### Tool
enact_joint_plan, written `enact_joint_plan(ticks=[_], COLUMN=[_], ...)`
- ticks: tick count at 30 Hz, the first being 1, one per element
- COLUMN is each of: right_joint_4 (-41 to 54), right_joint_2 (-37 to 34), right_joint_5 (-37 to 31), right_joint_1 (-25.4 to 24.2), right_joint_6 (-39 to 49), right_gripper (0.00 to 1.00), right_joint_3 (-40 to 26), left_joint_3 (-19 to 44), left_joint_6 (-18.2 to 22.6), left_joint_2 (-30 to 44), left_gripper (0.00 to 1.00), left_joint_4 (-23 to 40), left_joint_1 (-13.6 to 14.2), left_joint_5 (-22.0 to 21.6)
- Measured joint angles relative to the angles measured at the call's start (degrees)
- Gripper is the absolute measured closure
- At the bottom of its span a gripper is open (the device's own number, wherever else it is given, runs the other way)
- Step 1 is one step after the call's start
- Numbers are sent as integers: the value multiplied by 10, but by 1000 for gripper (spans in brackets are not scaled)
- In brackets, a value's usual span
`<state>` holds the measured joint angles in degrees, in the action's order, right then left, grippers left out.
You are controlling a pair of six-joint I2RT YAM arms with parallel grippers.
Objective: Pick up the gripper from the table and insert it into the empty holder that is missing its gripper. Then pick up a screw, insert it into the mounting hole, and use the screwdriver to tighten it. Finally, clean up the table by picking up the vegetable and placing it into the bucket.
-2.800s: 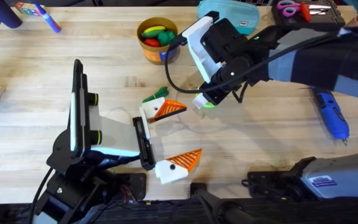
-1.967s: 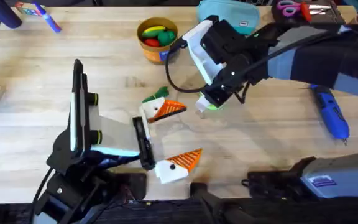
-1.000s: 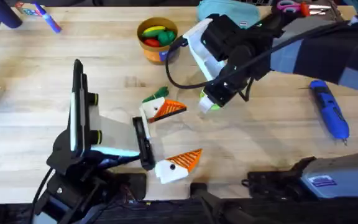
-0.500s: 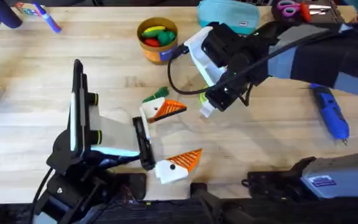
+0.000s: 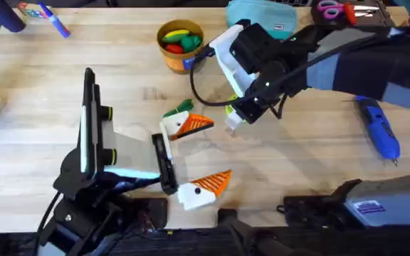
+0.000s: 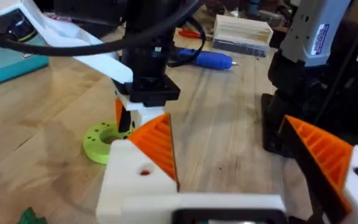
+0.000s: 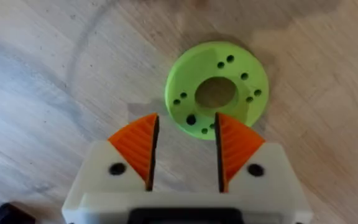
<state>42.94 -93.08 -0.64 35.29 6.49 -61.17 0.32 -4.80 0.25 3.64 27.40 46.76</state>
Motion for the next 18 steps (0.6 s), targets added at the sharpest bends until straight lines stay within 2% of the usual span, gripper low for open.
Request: enact_joint_plan(ticks=[14,18], right_joint_4=[-9,-14], right_joint_2=[0,0], right_joint_5=[0,0], right_joint_1=[0,0], right_joint_6=[0,2], right_gripper=[519,640], right_joint_3=[1,1], left_joint_3=[0,0], left_joint_6=[0,0], left_joint_2=[0,0], left_gripper=[11,11], left_joint_4=[0,0], left_joint_1=[0,0], left_joint_5=[0,0])
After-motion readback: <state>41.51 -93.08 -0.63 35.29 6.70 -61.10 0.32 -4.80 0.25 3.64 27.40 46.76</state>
